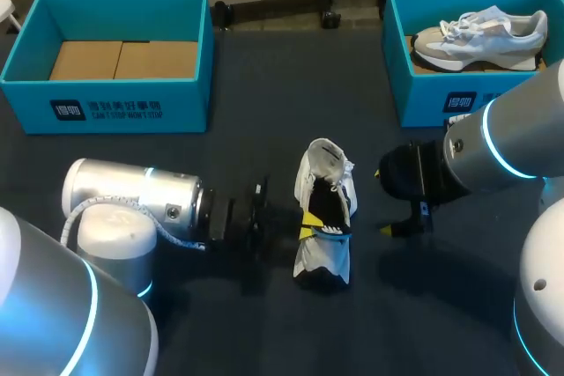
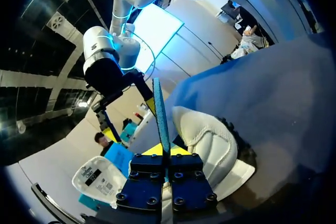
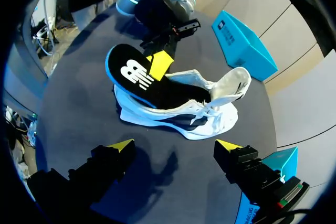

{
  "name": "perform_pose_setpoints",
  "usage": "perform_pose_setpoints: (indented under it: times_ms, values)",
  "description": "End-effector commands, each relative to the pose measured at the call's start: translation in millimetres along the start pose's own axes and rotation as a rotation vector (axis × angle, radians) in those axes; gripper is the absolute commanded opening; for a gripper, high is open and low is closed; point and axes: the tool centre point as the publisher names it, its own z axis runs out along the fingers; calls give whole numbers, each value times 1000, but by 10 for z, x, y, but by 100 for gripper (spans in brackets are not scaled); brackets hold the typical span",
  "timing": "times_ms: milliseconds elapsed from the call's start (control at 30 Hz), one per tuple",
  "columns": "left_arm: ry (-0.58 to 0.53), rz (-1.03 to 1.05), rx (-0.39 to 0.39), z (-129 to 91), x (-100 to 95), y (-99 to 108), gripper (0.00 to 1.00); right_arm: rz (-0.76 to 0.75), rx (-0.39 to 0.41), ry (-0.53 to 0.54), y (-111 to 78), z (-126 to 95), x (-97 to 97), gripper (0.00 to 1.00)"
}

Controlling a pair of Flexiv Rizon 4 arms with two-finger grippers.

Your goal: Take the shoe out of the shoebox, open the shoe tongue, remove and reinsert the insole, then place the shoe into the shoebox

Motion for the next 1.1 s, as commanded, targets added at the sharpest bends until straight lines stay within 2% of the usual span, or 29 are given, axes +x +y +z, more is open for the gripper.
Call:
perform_pose_setpoints:
  times_ms: [33, 233, 367, 400, 433, 533, 600, 867, 933, 1100]
  values:
    - [0, 19, -9, 29, -4, 93, 0, -1, -3, -2, -13, -13, 15, 100]
    - [-2, 63, -37, 22, -46, 211, 0, -1, -3, -2, -13, -13, 15, 100]
    - [-21, 66, -43, 20, -94, 211, 0, -1, -3, -2, -13, -13, 15, 100]
    - [-25, 66, -43, 16, -103, 186, 27, -1, -3, -2, -13, -13, 15, 100]
    - [-30, 64, -40, 10, -107, 162, 36, -1, -3, -2, -13, -13, 15, 100]
    - [-34, 63, -28, -16, -114, 61, 44, -1, -3, -2, -13, -13, 15, 100]
    - [-35, 61, -21, -31, -114, 11, 43, -1, -3, -2, -13, -13, 15, 100]
    - [-3, 46, 4, 21, -63, -75, 26, -1, -3, -2, -13, -13, 15, 100]
    - [5, 45, 6, 51, -56, -73, 0, -1, -3, -2, -13, -13, 15, 100]
    - [32, 47, -7, 69, -60, -9, 0, -1, -3, -2, -13, -13, 15, 100]
